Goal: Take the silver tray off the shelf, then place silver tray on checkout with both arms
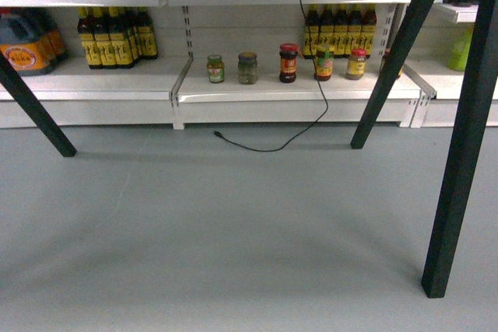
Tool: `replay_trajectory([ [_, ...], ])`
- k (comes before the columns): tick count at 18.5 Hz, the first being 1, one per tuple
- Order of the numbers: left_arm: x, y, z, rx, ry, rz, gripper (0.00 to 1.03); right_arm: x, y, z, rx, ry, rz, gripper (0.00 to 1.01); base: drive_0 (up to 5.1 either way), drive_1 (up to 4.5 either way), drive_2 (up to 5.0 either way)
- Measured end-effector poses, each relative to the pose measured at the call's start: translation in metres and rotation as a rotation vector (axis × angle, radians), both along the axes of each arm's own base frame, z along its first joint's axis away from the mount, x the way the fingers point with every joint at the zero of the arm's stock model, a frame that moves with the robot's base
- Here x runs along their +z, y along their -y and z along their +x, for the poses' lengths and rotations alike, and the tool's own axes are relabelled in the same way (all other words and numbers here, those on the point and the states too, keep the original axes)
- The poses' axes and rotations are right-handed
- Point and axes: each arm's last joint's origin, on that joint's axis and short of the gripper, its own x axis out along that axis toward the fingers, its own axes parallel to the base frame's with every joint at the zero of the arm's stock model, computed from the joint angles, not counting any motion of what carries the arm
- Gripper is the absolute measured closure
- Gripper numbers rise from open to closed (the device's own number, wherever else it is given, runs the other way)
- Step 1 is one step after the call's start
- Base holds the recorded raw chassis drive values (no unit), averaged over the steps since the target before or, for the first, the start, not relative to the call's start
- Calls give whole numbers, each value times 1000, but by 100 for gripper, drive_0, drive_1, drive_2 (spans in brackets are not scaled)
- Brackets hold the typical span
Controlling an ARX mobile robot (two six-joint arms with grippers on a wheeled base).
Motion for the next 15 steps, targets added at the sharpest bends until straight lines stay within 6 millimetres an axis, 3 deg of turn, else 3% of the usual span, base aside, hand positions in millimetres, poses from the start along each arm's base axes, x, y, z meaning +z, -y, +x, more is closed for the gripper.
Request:
replay_trajectory([
  [15,0,0,0,0,2,0,5,0,0,0,0,2,0,3,0,0,0],
])
